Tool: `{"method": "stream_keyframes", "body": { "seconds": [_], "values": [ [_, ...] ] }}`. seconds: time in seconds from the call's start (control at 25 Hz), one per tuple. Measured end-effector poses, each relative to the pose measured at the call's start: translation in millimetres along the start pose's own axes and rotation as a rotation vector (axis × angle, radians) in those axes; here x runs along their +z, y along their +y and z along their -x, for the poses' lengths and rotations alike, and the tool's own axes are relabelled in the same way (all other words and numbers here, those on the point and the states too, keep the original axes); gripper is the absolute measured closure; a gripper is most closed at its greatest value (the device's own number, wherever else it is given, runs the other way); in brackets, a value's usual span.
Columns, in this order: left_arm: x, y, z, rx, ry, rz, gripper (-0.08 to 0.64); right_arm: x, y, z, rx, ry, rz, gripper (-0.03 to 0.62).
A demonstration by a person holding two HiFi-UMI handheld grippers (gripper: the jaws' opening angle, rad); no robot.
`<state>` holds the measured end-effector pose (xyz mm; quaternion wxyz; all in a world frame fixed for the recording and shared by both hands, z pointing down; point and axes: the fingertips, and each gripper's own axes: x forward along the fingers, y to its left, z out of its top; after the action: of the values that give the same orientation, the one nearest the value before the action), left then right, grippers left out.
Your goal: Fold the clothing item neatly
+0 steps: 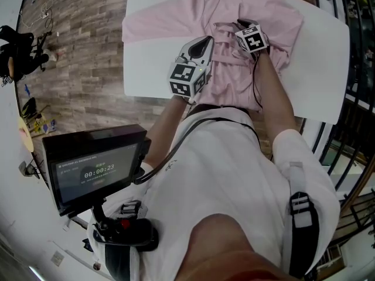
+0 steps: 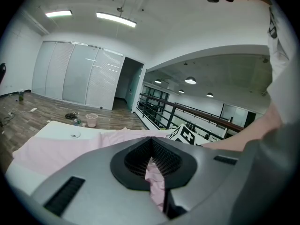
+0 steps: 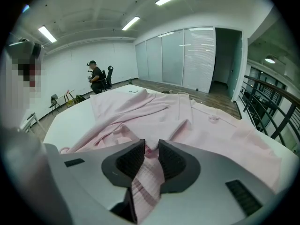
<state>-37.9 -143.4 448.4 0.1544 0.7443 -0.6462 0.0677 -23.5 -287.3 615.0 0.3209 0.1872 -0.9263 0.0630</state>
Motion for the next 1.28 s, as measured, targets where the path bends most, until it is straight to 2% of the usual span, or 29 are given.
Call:
{"method": "stream_keyframes", "body": {
  "seconds": [0.08,0.2,0.64,0.8,1.08,1.28],
  "values": [
    [1,1,0,0.003,-0.002,0.0,0.558,-1,-2,-1,-0.004,0.015,0.002,0.497],
    [0,1,0,0.008,-0.002,0.004,0.558,-3,-4,-1,-0.026,0.031,0.02,0.571],
    [5,1,-1,0.013,-0.019,0.013,0.558,43,-5,10,-0.046,-0.048,0.091,0.572],
    [4,3,1,0.023,-0.018,0.019,0.558,63,-4,-3,-0.029,-0.048,0.181,0.572],
    [-3,17,11,0.08,-0.013,0.04,0.558,75,4,-37,-0.005,0.034,0.403,0.572],
    [-6,24,18,0.118,-0.015,0.057,0.558,83,2,-51,-0.003,0.031,0.43,0.571]
  ]
}}
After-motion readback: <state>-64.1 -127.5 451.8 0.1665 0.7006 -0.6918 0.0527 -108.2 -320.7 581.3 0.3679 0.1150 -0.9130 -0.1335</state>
